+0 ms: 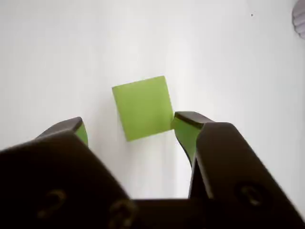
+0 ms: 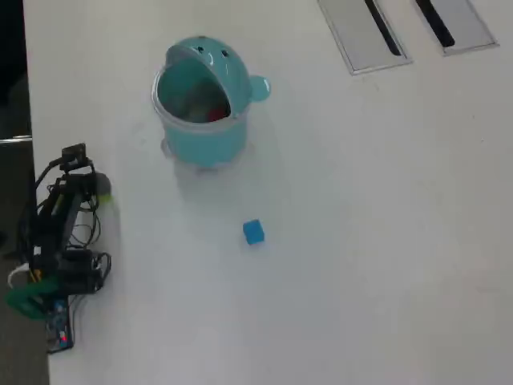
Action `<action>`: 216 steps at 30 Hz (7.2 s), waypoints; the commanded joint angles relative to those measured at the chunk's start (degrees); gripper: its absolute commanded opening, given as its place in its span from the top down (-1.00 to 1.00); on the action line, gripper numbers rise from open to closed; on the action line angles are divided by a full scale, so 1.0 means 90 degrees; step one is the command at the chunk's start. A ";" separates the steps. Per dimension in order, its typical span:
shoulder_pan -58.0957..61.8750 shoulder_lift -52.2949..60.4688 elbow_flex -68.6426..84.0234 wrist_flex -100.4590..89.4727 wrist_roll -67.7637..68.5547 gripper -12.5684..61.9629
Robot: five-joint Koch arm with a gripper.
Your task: Grasp RGB lego blocks and put them in the bin one by one.
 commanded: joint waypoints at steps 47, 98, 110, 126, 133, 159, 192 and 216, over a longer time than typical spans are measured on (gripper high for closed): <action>0.1680 -0.0176 -0.6211 -0.0332 -0.0176 0.55; 0.4863 -0.2559 -1.1123 0.2119 -0.0381 -0.23; 0.7197 -0.2344 -1.0635 0.3145 0.1016 -0.29; 0.8008 -0.2559 -0.8789 0.3125 0.1611 -0.29; 0.8047 -0.3018 -0.7715 0.2246 0.1602 -0.28; 0.8437 -0.5889 -0.8447 0.1621 0.1055 -0.28; 0.8496 -0.5879 -0.9365 0.0986 0.1074 -0.05; 0.8867 -0.5576 -0.7617 0.0518 0.0752 -0.27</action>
